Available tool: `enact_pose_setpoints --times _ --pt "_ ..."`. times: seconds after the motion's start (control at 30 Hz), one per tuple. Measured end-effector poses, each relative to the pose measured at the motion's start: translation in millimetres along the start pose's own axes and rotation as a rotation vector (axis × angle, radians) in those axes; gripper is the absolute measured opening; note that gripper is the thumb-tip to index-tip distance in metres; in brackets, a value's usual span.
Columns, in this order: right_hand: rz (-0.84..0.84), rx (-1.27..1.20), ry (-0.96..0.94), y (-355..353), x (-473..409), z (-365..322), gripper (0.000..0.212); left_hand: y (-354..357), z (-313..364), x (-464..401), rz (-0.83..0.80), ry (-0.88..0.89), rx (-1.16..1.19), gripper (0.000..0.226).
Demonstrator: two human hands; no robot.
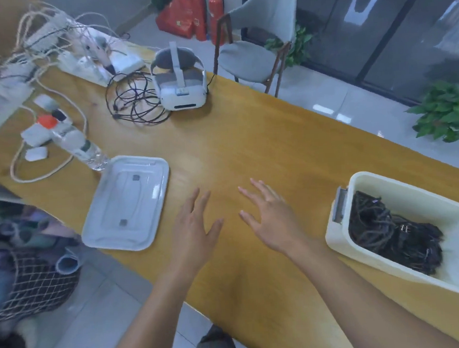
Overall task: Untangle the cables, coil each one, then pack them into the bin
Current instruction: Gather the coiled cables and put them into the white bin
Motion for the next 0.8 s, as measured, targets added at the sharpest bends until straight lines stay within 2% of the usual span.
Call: enact_pose_setpoints --times 0.23,0.43,0.63,0.8 --pt "-0.144 0.027 -0.101 78 -35 -67 0.058 -39 -106 15 0.031 -0.207 -0.007 0.066" --pt "-0.271 0.041 -0.141 124 -43 -97 0.058 -36 -169 29 0.028 -0.311 -0.052 0.055" --pt "-0.303 0.039 -0.14 133 -47 -100 0.058 -24 -195 31 0.042 -0.287 -0.148 0.028" --pt "-0.302 0.018 -0.118 127 -43 -93 0.057 -22 -194 25 0.102 -0.235 -0.217 0.029"
Point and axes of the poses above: each hand's wrist, its own x-axis away from the middle knuckle, its own y-axis out of the palm, z = x × y, the point moved 9 cm from there along -x, towards the middle knuckle, and after that the axes turned 4 degrees about z, right-handed, at the moved point
